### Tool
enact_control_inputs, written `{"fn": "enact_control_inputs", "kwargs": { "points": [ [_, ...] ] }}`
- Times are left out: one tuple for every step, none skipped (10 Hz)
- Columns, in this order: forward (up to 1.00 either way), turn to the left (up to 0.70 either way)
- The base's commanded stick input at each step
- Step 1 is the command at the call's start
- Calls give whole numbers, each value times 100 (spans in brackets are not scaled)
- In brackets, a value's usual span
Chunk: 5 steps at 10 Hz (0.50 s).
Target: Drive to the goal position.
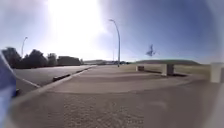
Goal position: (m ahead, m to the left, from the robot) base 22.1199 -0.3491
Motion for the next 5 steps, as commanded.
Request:
{"fn": "enact_control_inputs", "kwargs": {
  "points": [
    [77, 0],
    [84, 0],
    [100, 0],
    [100, 0],
    [100, 0]
  ]
}}
